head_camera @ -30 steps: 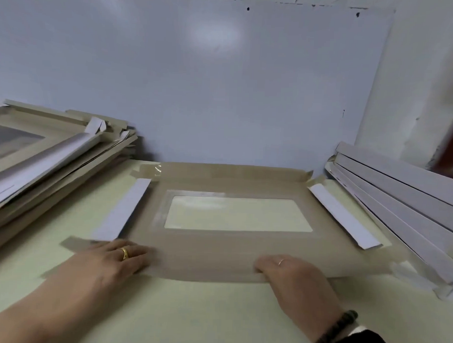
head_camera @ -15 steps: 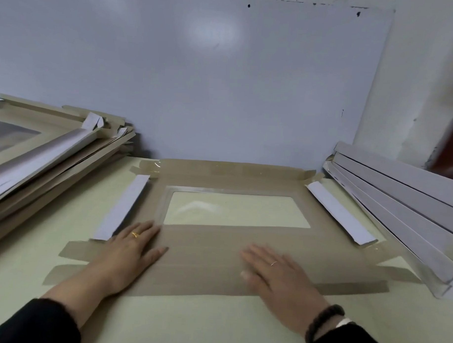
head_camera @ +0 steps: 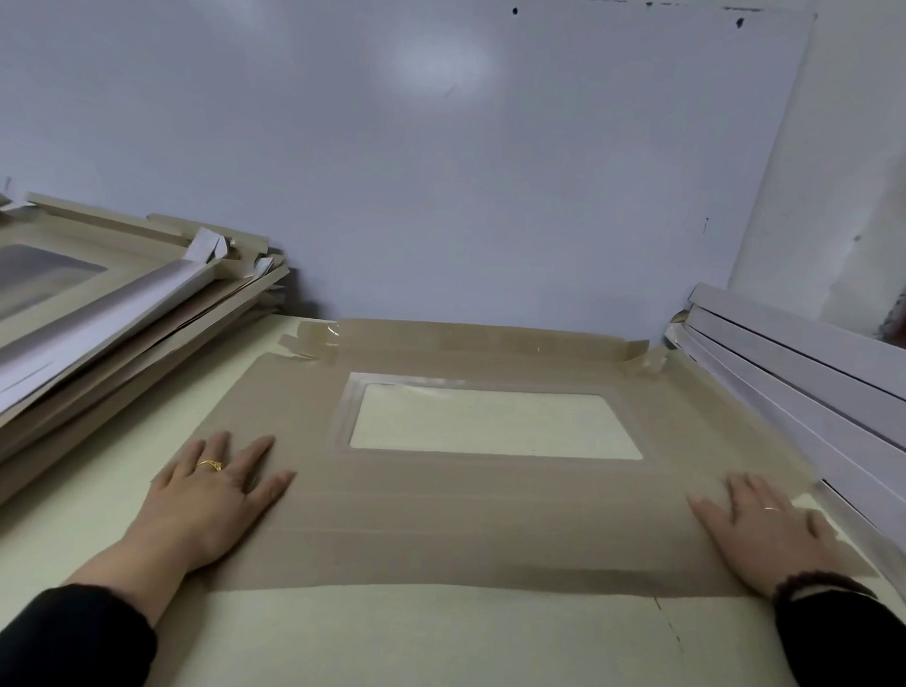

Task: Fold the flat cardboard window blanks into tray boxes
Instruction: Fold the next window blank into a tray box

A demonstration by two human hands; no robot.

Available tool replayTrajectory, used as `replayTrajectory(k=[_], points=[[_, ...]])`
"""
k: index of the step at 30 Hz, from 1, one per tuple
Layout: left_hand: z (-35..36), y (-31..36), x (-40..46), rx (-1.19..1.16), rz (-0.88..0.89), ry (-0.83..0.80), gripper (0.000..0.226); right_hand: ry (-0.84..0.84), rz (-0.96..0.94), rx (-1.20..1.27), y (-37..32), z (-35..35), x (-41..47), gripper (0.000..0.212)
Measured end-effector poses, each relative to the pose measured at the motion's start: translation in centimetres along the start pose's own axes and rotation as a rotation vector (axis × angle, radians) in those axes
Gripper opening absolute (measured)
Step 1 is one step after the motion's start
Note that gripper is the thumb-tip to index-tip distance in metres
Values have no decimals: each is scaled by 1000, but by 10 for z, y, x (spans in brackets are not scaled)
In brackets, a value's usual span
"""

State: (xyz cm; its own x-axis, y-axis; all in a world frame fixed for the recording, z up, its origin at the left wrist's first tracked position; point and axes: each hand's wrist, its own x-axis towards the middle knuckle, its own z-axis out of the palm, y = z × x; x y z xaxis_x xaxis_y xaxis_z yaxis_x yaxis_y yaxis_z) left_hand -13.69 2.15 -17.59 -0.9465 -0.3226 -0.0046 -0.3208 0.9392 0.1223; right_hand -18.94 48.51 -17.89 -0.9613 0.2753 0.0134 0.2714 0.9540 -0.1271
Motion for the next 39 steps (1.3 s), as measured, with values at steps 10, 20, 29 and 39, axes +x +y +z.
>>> replayTrajectory(k=[10,20,29,39], points=[[-2,-5,-3,50,-44,44,64,19,151,20,-4,-1,-7,82],[-12,43,-39,-126,487,110,79,89,26,-165,-22,-6,-33,68],[-24,76,-76,87,931,190,73,-127,-793,84,-54,-25,-77,113],[-24,63,-64,-14,852,529,66,317,-784,351,-52,-30,-87,22]])
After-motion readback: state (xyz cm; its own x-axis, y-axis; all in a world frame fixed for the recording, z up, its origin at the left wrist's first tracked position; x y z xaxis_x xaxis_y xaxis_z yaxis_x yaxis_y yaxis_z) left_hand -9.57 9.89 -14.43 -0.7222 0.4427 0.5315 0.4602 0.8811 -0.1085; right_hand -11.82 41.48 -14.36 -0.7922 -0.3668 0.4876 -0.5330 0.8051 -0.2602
